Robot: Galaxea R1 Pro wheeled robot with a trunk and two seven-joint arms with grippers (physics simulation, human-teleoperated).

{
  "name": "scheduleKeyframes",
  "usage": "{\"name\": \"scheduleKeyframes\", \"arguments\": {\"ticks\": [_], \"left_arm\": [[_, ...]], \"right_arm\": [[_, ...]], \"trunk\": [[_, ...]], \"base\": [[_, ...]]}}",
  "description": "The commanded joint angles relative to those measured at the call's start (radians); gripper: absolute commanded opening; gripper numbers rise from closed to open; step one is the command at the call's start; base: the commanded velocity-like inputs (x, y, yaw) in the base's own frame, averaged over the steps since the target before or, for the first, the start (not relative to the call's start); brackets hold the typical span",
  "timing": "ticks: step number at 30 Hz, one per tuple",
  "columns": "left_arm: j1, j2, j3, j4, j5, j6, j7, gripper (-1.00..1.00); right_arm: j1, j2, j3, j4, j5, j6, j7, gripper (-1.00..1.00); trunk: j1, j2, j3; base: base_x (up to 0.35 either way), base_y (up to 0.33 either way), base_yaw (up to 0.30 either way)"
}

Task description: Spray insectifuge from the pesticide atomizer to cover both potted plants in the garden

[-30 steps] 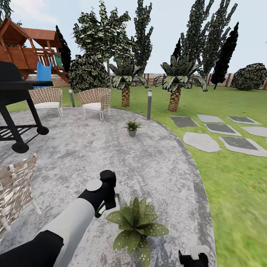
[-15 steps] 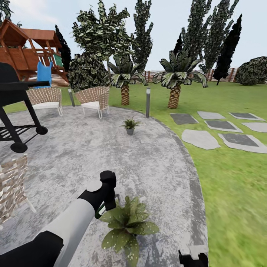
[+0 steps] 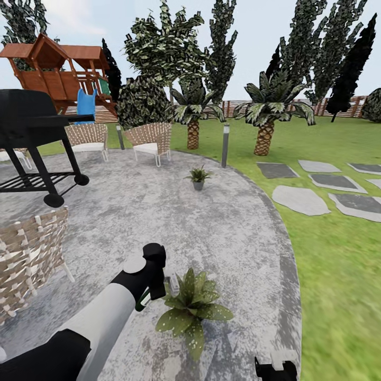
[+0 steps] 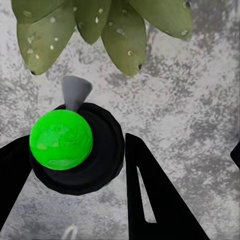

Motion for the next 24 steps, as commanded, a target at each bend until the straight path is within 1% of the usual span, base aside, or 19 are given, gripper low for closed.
{"name": "scheduleKeyframes", "arguments": {"ticks": [1, 5, 9, 11, 14, 18, 24], "left_arm": [[-0.001, 0.000, -0.002, -0.001, -0.005, 0.010, -0.007, -1.00], [-0.002, 0.000, -0.001, -0.001, -0.005, 0.010, -0.007, -1.00], [-0.002, 0.000, 0.000, -0.001, -0.005, 0.010, -0.007, -1.00], [-0.001, 0.000, 0.001, -0.001, -0.005, 0.010, -0.007, -1.00], [0.000, 0.000, 0.001, -0.001, -0.005, 0.010, -0.007, -1.00], [0.000, 0.000, 0.000, -0.001, -0.005, 0.010, -0.007, -1.00], [0.000, 0.000, 0.000, -0.001, -0.005, 0.010, -0.007, -1.00]], "right_arm": [[-0.001, 0.000, 0.009, 0.001, -0.005, -0.002, -0.005, 1.00], [-0.001, 0.001, 0.009, 0.001, -0.005, -0.002, -0.005, 1.00], [-0.001, -0.002, 0.008, 0.001, -0.005, -0.002, -0.005, 1.00], [-0.001, -0.004, 0.008, 0.001, -0.004, -0.002, -0.005, 1.00], [-0.001, -0.005, 0.008, 0.001, -0.004, -0.002, -0.005, 1.00], [-0.001, -0.004, 0.008, 0.001, -0.005, -0.002, -0.005, 1.00], [-0.001, -0.002, 0.009, 0.001, -0.005, -0.002, -0.005, 1.00]], "trunk": [[0.000, 0.000, -0.001], [0.000, 0.000, -0.001], [0.000, 0.000, -0.001], [0.000, 0.000, -0.001], [0.000, 0.000, -0.001], [0.000, 0.000, -0.001], [0.000, 0.000, -0.001]], "base": [[-0.002, 0.000, 0.094], [0.137, -0.040, 0.212], [0.267, -0.135, 0.053], [0.112, -0.235, 0.005], [-0.093, -0.259, 0.001], [-0.236, -0.206, 0.005], [-0.220, -0.207, 0.223]]}}
